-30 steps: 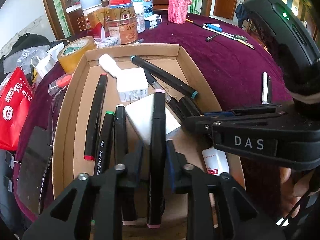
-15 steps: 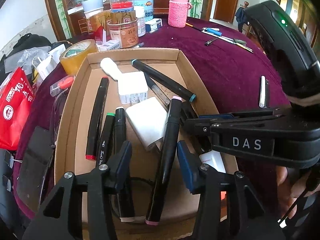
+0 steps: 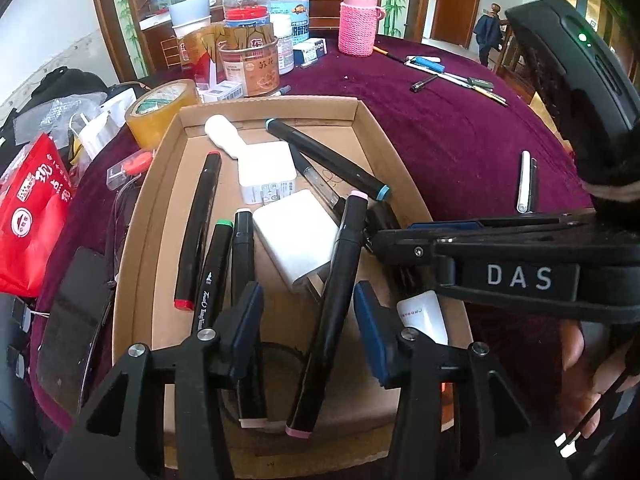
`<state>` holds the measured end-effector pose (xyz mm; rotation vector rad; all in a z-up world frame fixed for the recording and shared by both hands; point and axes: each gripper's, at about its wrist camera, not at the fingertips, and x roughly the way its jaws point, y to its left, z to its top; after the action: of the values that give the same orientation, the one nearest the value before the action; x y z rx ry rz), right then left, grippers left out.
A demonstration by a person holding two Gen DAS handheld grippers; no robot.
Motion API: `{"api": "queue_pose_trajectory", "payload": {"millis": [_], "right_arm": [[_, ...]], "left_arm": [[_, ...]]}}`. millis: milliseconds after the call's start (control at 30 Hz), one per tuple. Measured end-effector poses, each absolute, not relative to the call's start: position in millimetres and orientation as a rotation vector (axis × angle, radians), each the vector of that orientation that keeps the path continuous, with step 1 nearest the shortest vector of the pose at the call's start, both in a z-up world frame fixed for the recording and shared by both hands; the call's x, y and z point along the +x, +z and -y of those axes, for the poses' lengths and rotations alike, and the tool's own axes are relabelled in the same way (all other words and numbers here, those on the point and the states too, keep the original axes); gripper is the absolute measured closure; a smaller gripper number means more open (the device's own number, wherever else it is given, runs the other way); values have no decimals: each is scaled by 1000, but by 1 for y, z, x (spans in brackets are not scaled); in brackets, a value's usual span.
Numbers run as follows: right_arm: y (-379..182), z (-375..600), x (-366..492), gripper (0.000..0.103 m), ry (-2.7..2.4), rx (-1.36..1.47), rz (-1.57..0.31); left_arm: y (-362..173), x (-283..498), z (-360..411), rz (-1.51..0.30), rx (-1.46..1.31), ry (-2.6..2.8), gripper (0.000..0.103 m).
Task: Organize rigid objects
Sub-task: 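Open the left tool to drop the marker while the right tool releases the lipstick, then grasp the white PAINT marker with the left tool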
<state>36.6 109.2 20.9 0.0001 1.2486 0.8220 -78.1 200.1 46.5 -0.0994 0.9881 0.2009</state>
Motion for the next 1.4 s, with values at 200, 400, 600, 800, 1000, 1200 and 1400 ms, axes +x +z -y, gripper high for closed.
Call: {"api": "queue_pose_trajectory", "payload": {"millis": [200, 400, 600, 800, 1000, 1200, 1400], "right_arm": [[25, -100, 33, 76, 821, 23, -1241], [31, -87, 31, 76, 817, 55, -1231], [38, -66, 30, 76, 807, 94, -1216], [39, -34, 35, 76, 772, 154, -1217], [38, 5, 38, 76, 719, 221, -1212], [31, 58, 40, 76, 631, 289, -1224], [25, 110, 42, 76, 546, 346, -1229]], "left_arm": [[47, -81, -196, -988, -100, 208, 58], [49, -85, -193, -983, -112, 220, 58], [50, -87, -187, -979, -125, 230, 58], [51, -86, -174, -980, -120, 225, 58], [59, -86, -160, -962, -106, 221, 58], [79, -76, -132, -929, -46, 155, 58], [85, -51, -94, -946, -21, 53, 58]]}}
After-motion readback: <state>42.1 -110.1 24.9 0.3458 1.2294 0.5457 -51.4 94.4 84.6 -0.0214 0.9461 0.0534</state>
